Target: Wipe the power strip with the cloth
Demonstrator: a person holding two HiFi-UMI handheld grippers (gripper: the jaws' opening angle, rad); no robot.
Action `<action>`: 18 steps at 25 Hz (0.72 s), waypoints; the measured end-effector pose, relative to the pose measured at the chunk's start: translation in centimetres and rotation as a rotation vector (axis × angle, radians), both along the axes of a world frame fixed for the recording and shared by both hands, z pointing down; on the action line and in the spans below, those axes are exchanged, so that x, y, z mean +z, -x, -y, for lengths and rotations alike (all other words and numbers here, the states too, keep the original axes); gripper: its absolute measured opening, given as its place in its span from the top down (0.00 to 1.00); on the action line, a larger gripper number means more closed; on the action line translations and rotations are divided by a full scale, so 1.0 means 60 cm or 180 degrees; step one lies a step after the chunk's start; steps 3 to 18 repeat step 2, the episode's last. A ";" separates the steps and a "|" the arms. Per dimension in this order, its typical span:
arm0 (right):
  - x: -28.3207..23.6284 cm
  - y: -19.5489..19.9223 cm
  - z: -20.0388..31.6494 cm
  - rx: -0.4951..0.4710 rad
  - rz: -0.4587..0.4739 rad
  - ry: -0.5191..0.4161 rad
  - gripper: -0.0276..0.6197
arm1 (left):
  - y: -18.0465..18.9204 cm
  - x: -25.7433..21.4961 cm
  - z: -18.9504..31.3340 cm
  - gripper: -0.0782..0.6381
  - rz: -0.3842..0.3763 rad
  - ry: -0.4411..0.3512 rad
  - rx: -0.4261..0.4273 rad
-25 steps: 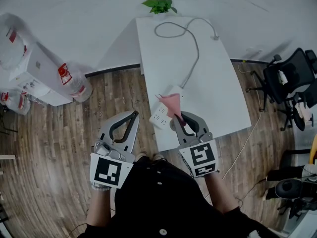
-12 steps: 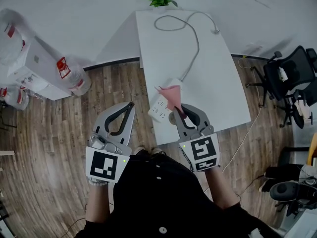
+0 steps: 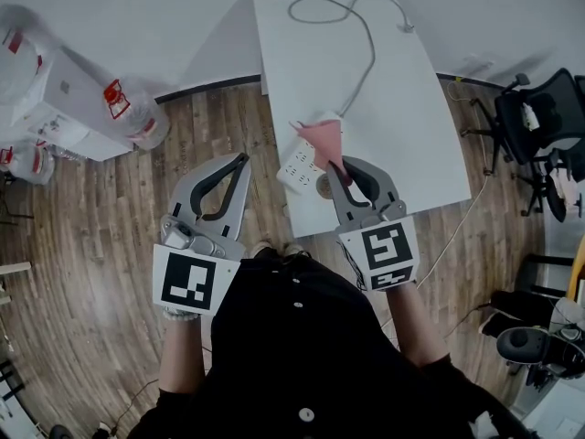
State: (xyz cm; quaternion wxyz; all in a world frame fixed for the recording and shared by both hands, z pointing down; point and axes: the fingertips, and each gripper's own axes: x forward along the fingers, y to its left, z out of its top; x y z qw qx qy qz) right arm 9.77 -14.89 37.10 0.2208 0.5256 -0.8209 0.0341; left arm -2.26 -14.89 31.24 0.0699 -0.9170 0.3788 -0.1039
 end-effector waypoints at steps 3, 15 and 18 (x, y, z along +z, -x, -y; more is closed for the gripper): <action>0.002 0.000 0.000 -0.0003 -0.0002 0.0001 0.88 | -0.001 0.001 0.000 0.87 -0.0012 -0.0003 0.0001; 0.002 0.000 0.000 -0.0003 -0.0002 0.0001 0.88 | -0.001 0.001 0.000 0.87 -0.0012 -0.0003 0.0001; 0.002 0.000 0.000 -0.0003 -0.0002 0.0001 0.88 | -0.001 0.001 0.000 0.87 -0.0012 -0.0003 0.0001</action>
